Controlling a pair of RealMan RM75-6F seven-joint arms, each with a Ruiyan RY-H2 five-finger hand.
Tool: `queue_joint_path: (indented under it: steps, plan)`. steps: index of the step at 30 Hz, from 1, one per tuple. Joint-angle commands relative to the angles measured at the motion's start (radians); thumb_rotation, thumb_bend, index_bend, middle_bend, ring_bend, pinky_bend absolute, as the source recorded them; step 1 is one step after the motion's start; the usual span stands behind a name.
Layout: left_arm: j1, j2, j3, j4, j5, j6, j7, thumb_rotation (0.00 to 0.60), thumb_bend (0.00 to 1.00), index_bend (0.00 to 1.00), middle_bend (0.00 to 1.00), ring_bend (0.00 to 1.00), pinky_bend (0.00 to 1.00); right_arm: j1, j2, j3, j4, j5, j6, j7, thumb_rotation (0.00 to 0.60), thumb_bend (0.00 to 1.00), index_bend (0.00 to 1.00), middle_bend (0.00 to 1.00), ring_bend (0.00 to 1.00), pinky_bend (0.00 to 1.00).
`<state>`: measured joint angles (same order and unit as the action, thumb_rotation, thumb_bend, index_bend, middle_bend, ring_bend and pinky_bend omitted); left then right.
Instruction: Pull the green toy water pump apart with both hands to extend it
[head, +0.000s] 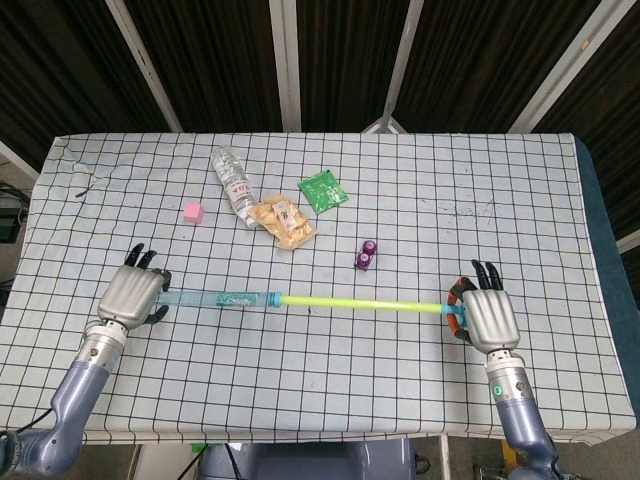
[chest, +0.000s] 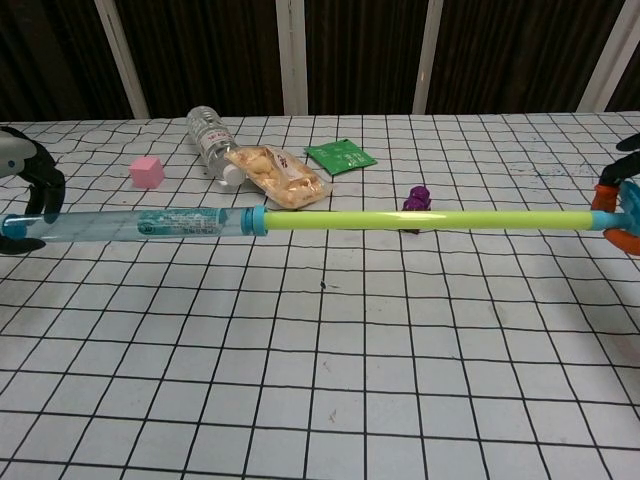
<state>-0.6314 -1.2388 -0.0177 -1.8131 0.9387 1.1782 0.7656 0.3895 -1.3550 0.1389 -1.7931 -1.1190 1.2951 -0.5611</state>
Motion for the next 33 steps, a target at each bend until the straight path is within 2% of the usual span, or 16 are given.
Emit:
queue_joint_path:
  steps: [1,12,15,19,21,23,25,29,33]
  plan:
    - [-0.002,0.002,-0.004,-0.006,-0.002,0.002,0.005,0.600,0.51,0.52,0.60,0.13,0.05,-0.003,0.009,0.001,0.005,0.002,-0.004,0.014,0.600,0.50,0.62,0.38,0.00,0.00]
    - [-0.008,-0.011,-0.004,-0.024,-0.003,-0.001,0.021,0.600,0.51,0.51,0.58,0.13,0.05,-0.005,0.028,-0.004,0.018,-0.002,-0.017,0.043,0.600,0.50,0.62,0.38,0.00,0.00]
    - [-0.010,-0.015,0.001,-0.027,0.003,-0.005,0.027,0.600,0.48,0.49,0.55,0.13,0.05,-0.002,0.035,-0.001,0.016,-0.002,-0.021,0.044,0.600,0.50,0.59,0.38,0.00,0.00]
    - [-0.014,-0.015,0.004,-0.037,0.005,-0.013,0.032,0.600,0.33,0.41,0.45,0.13,0.05,0.004,0.059,0.001,0.014,-0.002,-0.030,0.037,0.600,0.50,0.45,0.37,0.00,0.00]
    - [-0.017,-0.010,0.008,-0.047,0.005,-0.022,0.033,0.600,0.27,0.38,0.40,0.12,0.04,0.010,0.080,-0.006,0.024,0.003,-0.032,-0.010,0.600,0.50,0.33,0.31,0.00,0.00]
    - [-0.020,-0.002,0.013,-0.058,-0.003,-0.028,0.043,0.600,0.20,0.34,0.34,0.12,0.04,0.016,0.095,-0.012,0.025,0.022,-0.029,-0.077,0.600,0.50,0.11,0.20,0.00,0.00]
    - [-0.022,0.005,0.013,-0.071,-0.010,-0.031,0.045,0.600,0.14,0.28,0.27,0.09,0.03,0.017,0.107,-0.013,0.020,0.054,-0.020,-0.128,0.600,0.49,0.01,0.12,0.00,0.00]
    - [-0.018,0.011,0.007,-0.087,-0.008,-0.025,0.025,0.600,0.12,0.22,0.19,0.07,0.02,0.011,0.120,-0.006,-0.003,0.113,-0.012,-0.148,0.600,0.47,0.00,0.02,0.00,0.00]
    - [-0.004,0.019,0.005,-0.106,0.010,-0.011,-0.013,0.600,0.12,0.19,0.17,0.07,0.02,0.001,0.126,-0.009,0.008,0.118,0.003,-0.136,0.600,0.47,0.00,0.00,0.00,0.00]
